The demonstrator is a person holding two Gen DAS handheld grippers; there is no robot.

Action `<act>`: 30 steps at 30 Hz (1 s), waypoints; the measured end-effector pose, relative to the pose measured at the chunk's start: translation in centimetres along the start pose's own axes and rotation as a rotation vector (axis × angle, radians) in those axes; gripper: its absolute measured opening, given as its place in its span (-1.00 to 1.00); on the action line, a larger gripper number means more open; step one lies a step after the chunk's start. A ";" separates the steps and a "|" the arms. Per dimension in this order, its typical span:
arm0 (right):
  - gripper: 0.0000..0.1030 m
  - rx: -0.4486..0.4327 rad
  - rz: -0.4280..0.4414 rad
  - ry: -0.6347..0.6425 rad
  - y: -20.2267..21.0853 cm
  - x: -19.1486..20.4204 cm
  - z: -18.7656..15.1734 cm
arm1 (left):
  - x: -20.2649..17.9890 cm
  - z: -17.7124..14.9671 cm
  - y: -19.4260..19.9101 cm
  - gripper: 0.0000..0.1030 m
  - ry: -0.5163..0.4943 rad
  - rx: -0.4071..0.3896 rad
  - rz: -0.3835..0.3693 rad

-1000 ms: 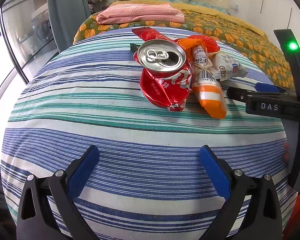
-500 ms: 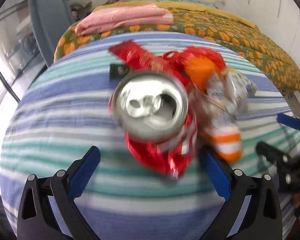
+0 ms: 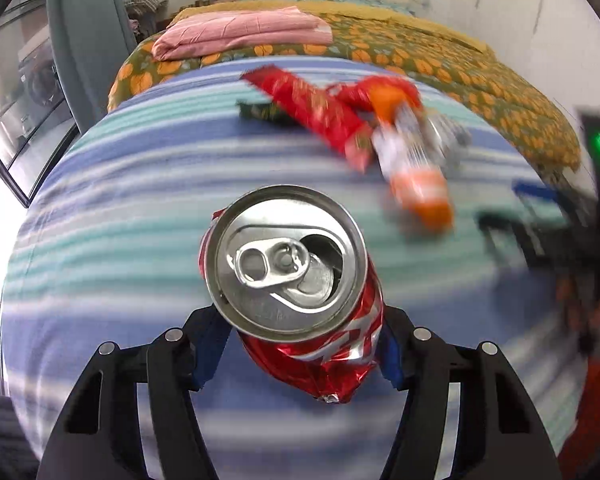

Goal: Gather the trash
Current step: 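Grasp the crushed red can with the left tool while the right tool grasps the orange bottle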

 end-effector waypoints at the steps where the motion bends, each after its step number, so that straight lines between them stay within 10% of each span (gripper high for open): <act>1: 0.91 0.013 -0.004 -0.005 0.0 0.0 0.1 | 0.1 -1.1 0.7 0.21 0.005 -0.001 -0.004; 10: 0.72 -0.007 0.218 -0.001 2.6 8.0 0.7 | 0.7 -6.0 3.2 0.71 0.042 -0.044 0.057; 17: -0.29 0.022 0.205 -0.097 0.0 8.9 2.2 | 1.5 -7.1 4.3 0.72 0.094 -0.057 0.047; 30: -0.30 0.077 0.259 0.094 9.3 6.9 -8.7 | 0.6 -6.0 6.6 0.72 0.150 -0.121 -0.013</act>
Point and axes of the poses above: each gripper's, at about its wrist camera, not at the fingertips, and y roughly against the way its jaws point, x to its left, z to its top, the point moved 4 cm from there along -y, roughly the way its jaws point, and after that the axes turned 1 degree about -z, right-handed, at the moved point
